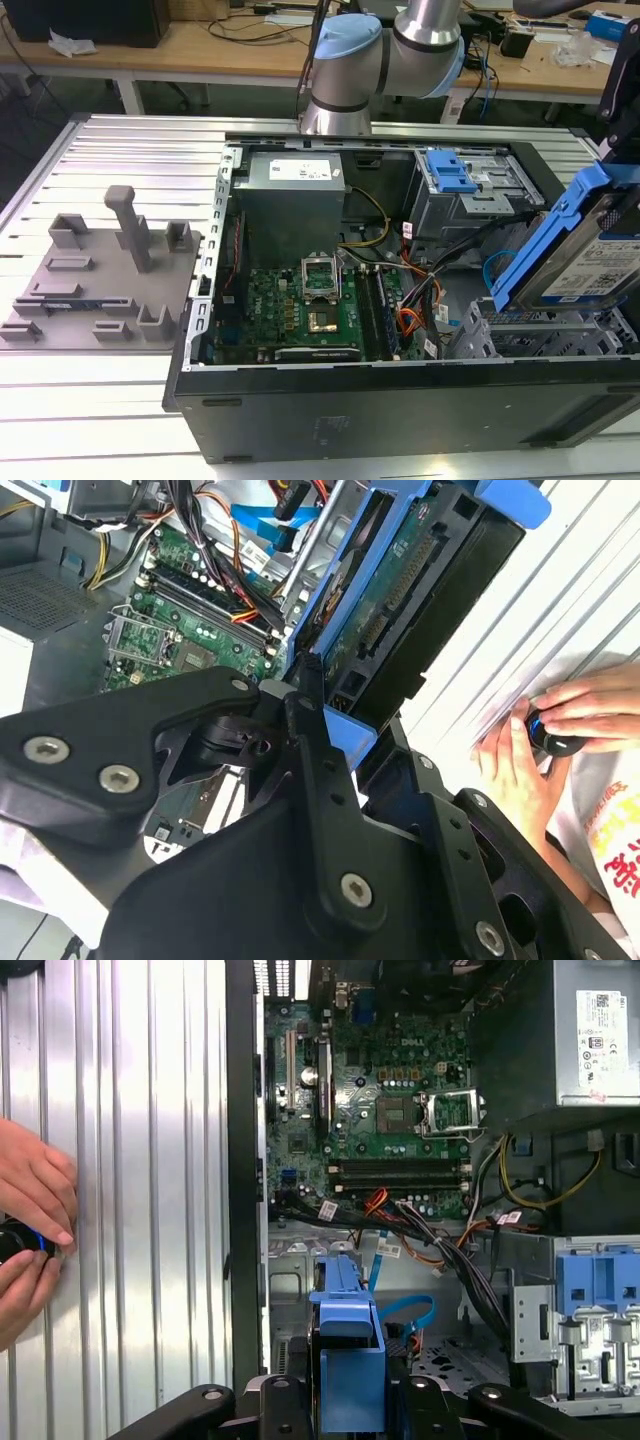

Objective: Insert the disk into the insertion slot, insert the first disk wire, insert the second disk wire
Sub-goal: 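Insert the disk into the insertion slot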

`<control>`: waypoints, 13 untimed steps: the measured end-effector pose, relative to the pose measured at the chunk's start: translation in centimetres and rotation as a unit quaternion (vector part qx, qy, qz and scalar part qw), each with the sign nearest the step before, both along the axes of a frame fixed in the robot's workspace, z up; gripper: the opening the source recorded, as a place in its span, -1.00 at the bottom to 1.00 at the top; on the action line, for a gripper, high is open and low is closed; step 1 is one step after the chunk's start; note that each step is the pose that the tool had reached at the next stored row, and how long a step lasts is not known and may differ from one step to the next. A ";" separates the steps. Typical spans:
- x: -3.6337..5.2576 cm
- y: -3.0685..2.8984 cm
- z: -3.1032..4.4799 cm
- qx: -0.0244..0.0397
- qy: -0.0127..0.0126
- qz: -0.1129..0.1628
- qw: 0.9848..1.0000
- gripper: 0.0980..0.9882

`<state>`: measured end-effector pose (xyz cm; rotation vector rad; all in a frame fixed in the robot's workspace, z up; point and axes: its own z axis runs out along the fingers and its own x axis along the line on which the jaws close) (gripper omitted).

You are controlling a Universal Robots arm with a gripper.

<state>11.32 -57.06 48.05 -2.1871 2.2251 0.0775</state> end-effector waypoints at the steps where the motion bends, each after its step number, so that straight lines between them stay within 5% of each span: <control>1: 0.00 0.00 0.00 0.000 0.000 0.000 1.000 -0.40; 6: 0.01 0.07 -0.03 0.000 0.000 0.000 1.000 -0.40; 13: 0.01 0.96 -0.05 -0.001 0.000 0.000 1.000 -0.40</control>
